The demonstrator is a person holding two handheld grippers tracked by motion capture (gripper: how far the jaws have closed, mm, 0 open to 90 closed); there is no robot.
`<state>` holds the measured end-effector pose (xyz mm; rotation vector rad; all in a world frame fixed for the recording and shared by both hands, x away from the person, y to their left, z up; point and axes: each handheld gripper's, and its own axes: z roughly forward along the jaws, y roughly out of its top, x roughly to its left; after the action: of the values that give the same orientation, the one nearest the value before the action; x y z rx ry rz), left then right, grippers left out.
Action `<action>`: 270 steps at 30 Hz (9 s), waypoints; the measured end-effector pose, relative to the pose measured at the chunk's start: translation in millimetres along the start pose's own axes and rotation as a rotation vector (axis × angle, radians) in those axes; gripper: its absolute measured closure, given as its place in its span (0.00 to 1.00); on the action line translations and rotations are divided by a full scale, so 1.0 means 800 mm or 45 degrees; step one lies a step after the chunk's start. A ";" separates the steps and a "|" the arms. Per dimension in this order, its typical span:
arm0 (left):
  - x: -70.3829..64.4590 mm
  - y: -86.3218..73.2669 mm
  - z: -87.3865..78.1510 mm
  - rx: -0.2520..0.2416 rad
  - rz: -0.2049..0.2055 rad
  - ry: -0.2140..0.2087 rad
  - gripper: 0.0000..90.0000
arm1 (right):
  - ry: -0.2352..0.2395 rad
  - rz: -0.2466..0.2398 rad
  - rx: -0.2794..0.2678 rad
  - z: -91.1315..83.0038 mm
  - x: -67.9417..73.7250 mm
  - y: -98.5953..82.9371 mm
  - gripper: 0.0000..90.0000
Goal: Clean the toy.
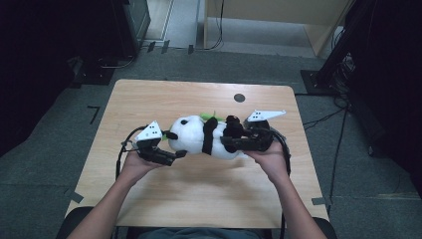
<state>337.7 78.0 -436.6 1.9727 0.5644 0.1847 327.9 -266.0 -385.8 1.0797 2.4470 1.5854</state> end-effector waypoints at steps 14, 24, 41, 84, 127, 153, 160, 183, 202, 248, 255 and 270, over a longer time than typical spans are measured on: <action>0.008 0.002 -0.005 0.050 -0.124 -0.031 0.66 | -0.060 0.014 -0.006 0.009 -0.011 -0.008 0.38; 0.025 0.003 -0.024 0.011 -0.237 -0.036 0.69 | -0.055 0.037 -0.159 -0.009 -0.025 -0.011 0.28; 0.032 0.011 -0.025 0.004 -0.406 -0.076 0.68 | -0.094 -0.154 -0.045 0.042 -0.020 -0.041 0.15; 0.001 -0.008 0.003 -0.014 0.010 0.002 0.22 | -0.066 0.140 -0.009 -0.007 -0.006 -0.020 0.56; 0.024 -0.008 -0.010 -0.023 -0.537 -0.059 0.65 | -0.266 -0.224 0.110 0.052 0.002 -0.049 0.32; 0.008 -0.010 -0.001 0.062 -0.236 0.053 0.37 | -0.142 0.227 0.079 0.018 -0.015 -0.035 0.43; 0.008 -0.016 0.004 0.112 -0.292 0.068 0.37 | -0.175 0.277 0.144 0.024 -0.014 -0.037 0.39; 0.018 -0.030 0.012 0.146 -0.359 0.097 0.38 | -0.265 0.227 0.207 0.038 -0.020 -0.051 0.36; 0.021 -0.022 0.006 0.133 -0.334 0.124 0.38 | -0.300 0.036 0.107 0.010 -0.033 -0.055 0.36; 0.024 -0.004 0.008 0.107 -0.266 0.130 0.38 | -0.719 0.053 -0.011 -0.020 -0.150 -0.065 0.45; 0.023 -0.006 0.007 0.098 -0.275 0.126 0.38 | -0.742 0.111 0.016 -0.019 -0.173 -0.077 0.47; 0.020 -0.006 0.010 0.091 -0.261 0.133 0.36 | -0.736 0.168 0.146 0.000 -0.181 -0.087 0.84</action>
<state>352.8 80.7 -446.6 1.9671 0.8467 0.1421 400.8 -364.6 -490.2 1.4884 2.1197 0.9706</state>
